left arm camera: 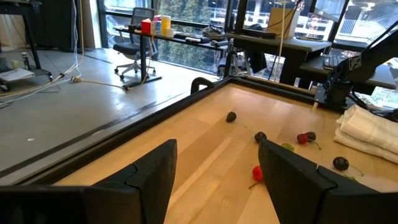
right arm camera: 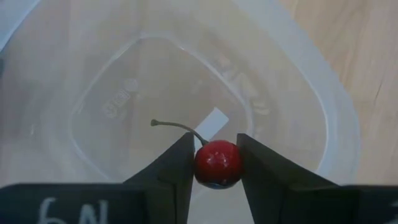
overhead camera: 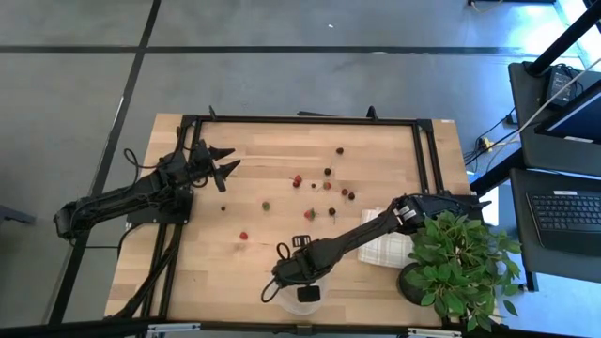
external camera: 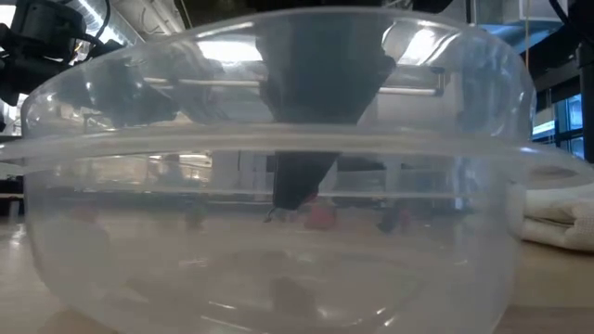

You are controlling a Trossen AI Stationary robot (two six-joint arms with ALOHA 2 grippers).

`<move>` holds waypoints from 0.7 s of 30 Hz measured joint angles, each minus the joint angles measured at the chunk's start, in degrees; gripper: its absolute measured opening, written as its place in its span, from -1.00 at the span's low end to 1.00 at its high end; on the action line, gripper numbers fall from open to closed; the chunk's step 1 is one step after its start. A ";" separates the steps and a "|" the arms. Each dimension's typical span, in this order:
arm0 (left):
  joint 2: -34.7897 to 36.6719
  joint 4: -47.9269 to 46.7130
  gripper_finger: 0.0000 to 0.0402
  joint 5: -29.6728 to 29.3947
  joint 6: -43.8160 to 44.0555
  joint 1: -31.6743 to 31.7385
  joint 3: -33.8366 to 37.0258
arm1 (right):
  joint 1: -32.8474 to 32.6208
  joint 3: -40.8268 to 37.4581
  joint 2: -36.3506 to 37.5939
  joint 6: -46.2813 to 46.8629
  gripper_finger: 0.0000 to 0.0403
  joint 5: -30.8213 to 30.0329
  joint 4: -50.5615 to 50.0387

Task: Pick and placing Produce into tupperware
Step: Put the dark red cherry in the bottom transparent bin, then put the red strawberry in the bottom transparent bin

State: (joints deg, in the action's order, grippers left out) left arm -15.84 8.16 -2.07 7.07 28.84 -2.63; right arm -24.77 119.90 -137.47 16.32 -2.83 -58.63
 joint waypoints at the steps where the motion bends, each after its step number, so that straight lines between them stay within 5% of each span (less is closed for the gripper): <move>1: 0.00 0.00 0.10 0.00 0.00 0.00 0.00 | 0.00 0.00 0.00 0.00 -0.40 0.02 0.00; 21: 0.00 0.00 0.10 0.00 0.00 0.00 0.00 | 0.00 0.00 0.28 0.11 -0.02 0.04 -0.19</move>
State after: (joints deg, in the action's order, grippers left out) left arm -15.84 8.16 -2.07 7.07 28.84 -2.63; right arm -24.77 119.90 -137.19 16.43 -2.79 -58.82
